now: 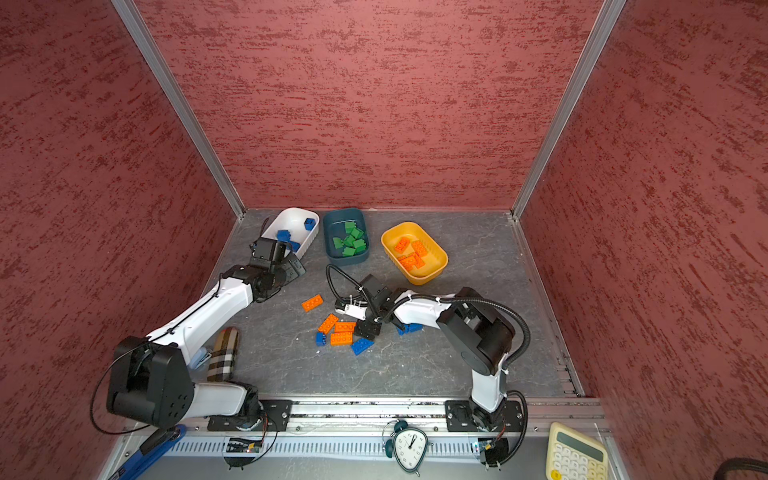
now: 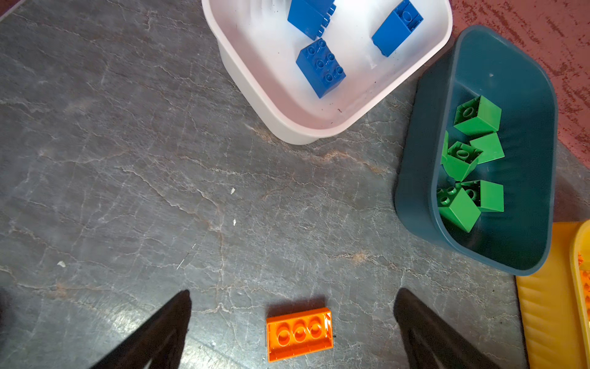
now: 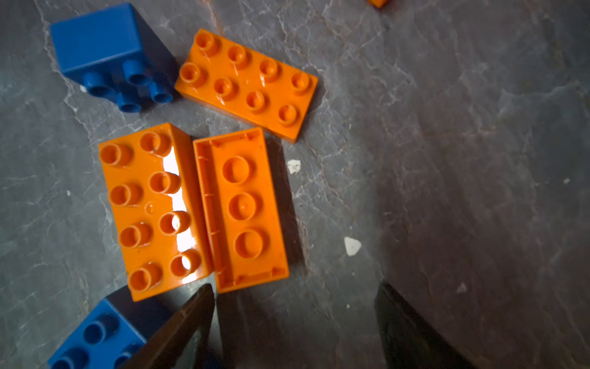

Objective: Sort the legos into containers by color
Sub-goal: 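Carry the orange brick to the yellow tub and release it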

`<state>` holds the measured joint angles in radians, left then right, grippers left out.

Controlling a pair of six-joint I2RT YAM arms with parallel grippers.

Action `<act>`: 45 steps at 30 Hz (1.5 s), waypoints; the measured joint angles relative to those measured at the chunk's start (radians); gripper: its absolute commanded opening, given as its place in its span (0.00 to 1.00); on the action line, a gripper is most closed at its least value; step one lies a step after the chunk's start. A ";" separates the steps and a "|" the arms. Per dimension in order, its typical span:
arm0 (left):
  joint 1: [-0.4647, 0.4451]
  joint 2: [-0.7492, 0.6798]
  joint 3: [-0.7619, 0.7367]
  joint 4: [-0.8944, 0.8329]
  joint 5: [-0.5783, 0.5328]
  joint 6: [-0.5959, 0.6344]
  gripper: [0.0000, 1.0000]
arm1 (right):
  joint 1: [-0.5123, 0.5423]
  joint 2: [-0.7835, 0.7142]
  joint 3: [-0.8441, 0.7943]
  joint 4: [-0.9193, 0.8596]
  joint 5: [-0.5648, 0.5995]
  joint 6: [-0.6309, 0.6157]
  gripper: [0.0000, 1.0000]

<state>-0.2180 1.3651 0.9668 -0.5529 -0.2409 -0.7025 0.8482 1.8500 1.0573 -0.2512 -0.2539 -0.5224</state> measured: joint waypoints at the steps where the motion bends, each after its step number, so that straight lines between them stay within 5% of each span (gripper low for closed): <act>1: 0.000 0.000 0.000 0.001 0.000 0.000 0.99 | 0.007 0.003 0.000 -0.002 -0.001 -0.005 0.79; 18: -0.002 0.006 -0.006 0.008 0.014 0.000 0.99 | 0.027 0.061 0.045 0.051 -0.033 -0.019 0.31; 28: -0.095 0.008 -0.032 -0.001 0.041 0.117 0.99 | -0.002 -0.161 -0.140 0.165 0.050 0.017 0.26; 35: -0.191 0.016 -0.037 -0.056 0.115 0.250 1.00 | -0.211 -0.383 -0.229 0.339 0.089 0.151 0.26; 45: -0.291 0.182 0.066 -0.211 0.124 0.279 0.99 | -0.540 -0.313 -0.154 0.335 0.171 0.429 0.32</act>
<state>-0.5087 1.5475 1.0328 -0.7635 -0.1173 -0.4232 0.3084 1.5368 0.9031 0.0841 -0.0826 -0.0937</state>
